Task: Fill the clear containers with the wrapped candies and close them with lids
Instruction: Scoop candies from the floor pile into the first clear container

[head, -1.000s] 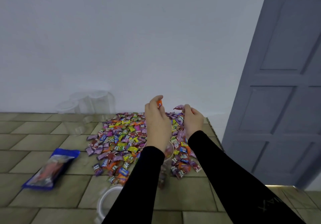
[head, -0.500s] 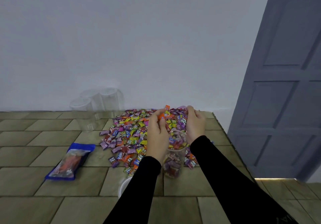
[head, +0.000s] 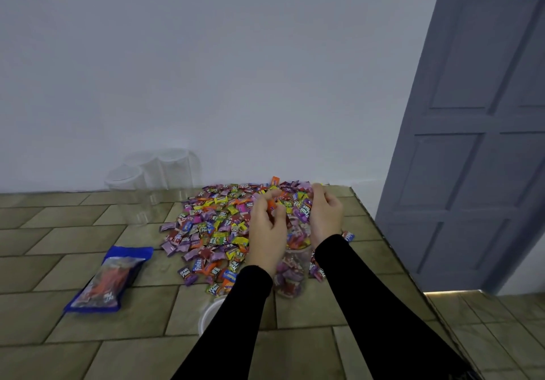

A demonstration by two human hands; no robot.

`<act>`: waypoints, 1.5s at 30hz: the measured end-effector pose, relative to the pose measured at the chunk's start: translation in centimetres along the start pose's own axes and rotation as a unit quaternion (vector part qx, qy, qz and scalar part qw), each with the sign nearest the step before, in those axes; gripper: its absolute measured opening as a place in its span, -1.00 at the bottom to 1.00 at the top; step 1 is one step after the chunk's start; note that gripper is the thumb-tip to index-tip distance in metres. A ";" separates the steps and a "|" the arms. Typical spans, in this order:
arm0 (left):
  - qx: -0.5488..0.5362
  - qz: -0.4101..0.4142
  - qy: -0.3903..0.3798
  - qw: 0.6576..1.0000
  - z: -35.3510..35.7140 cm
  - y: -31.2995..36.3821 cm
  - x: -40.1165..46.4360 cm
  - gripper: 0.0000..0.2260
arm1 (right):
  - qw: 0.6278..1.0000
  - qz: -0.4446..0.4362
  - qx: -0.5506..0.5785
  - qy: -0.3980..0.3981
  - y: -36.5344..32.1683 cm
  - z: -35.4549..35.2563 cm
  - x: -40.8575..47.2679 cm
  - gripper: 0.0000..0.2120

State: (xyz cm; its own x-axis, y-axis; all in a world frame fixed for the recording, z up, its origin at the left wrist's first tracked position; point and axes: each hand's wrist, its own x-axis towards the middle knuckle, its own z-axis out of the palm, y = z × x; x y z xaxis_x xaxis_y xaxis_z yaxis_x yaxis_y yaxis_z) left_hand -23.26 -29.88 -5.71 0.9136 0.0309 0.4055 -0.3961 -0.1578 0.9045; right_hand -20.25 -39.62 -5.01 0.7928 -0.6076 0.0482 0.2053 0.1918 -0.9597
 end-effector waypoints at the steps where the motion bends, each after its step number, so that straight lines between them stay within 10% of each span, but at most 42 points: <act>1: -0.005 0.002 0.002 1.000 0.0 0.1 -0.1 -0.73 | 1.000 0.002 0.002 0.000 0.0 -0.1 0.0 -0.73; 22: -0.161 -0.053 0.039 0.985 0.2 0.5 -0.5 -0.87 | 1.000 0.007 -0.017 -0.008 -0.5 -0.3 -0.5 -0.63; 38: -0.256 -0.244 0.019 0.935 -0.2 -3.1 -2.1 -0.24 | 0.997 0.014 0.003 -0.074 -0.5 0.1 -1.9 -0.74; 45: -0.299 -0.245 0.036 0.921 0.5 -4.2 -1.6 -0.27 | 0.993 -0.022 -0.003 -0.112 -0.4 -0.1 -1.6 -0.61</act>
State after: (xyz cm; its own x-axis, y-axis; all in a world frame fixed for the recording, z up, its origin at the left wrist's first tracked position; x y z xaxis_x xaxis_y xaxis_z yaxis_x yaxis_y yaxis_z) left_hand -23.05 -29.76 -10.21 0.9964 0.0224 -0.0823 0.0626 0.4648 0.8832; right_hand -21.65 -38.78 -4.70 0.8914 -0.4279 0.1494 0.2390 0.1637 -0.9571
